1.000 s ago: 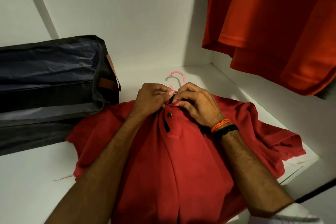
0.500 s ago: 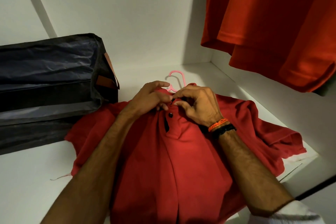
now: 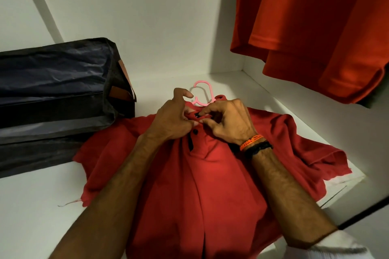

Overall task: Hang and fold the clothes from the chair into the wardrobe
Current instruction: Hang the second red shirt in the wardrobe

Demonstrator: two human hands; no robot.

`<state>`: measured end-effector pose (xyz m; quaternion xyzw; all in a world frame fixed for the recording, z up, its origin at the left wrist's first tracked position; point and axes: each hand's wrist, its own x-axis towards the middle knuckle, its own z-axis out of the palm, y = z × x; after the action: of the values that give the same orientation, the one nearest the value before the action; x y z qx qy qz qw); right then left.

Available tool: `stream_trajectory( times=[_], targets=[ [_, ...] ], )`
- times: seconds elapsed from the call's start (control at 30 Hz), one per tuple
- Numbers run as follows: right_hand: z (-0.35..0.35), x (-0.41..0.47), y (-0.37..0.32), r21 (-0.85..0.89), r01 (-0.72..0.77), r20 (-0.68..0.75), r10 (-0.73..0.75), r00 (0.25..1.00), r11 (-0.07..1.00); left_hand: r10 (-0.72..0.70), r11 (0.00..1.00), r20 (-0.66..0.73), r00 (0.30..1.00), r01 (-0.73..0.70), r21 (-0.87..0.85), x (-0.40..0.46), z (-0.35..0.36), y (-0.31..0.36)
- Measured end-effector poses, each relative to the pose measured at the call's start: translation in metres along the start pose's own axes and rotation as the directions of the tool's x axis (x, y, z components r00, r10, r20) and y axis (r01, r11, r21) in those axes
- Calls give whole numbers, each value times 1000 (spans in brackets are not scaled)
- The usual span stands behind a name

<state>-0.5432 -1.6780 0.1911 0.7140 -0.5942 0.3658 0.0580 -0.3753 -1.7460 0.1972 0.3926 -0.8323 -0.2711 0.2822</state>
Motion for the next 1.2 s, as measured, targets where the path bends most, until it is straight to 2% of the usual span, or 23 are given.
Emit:
stream_trajectory(
  times=[0.13, 0.43, 0.5, 0.63, 0.77, 1.03, 1.13, 1.2],
  targets=[
    [0, 0, -3, 83, -58, 36, 55, 998, 995, 43, 995, 12, 999, -44, 95, -2, 0, 5],
    [-3, 4, 3, 311, -179, 105, 154, 983, 933, 71, 997, 25, 997, -71, 15, 3, 2, -3],
    [-2, 6, 9, 392, -226, 177, 169, 970, 891, 71, 997, 29, 997, -71, 8, 3, 4, -3],
    [-6, 6, 14, 588, -341, 311, 184, 932, 733, 71, 997, 40, 997, -71, 9, 4, 7, -3],
    [-7, 5, 14, 623, -388, 373, 178, 911, 679, 74, 996, 74, 994, -71, -47, 5, 8, -8],
    [-5, 8, 13, 677, -527, 463, 260, 848, 513, 68, 980, 110, 992, -46, -194, 6, 8, -10],
    [-2, 9, 13, 677, -527, 460, 264, 848, 513, 19, 945, 131, 991, 25, -325, 4, 8, -8],
    [-1, 9, 15, 674, -510, 443, 261, 858, 534, 12, 939, 107, 994, 25, -342, 4, 8, -8]
  ],
)
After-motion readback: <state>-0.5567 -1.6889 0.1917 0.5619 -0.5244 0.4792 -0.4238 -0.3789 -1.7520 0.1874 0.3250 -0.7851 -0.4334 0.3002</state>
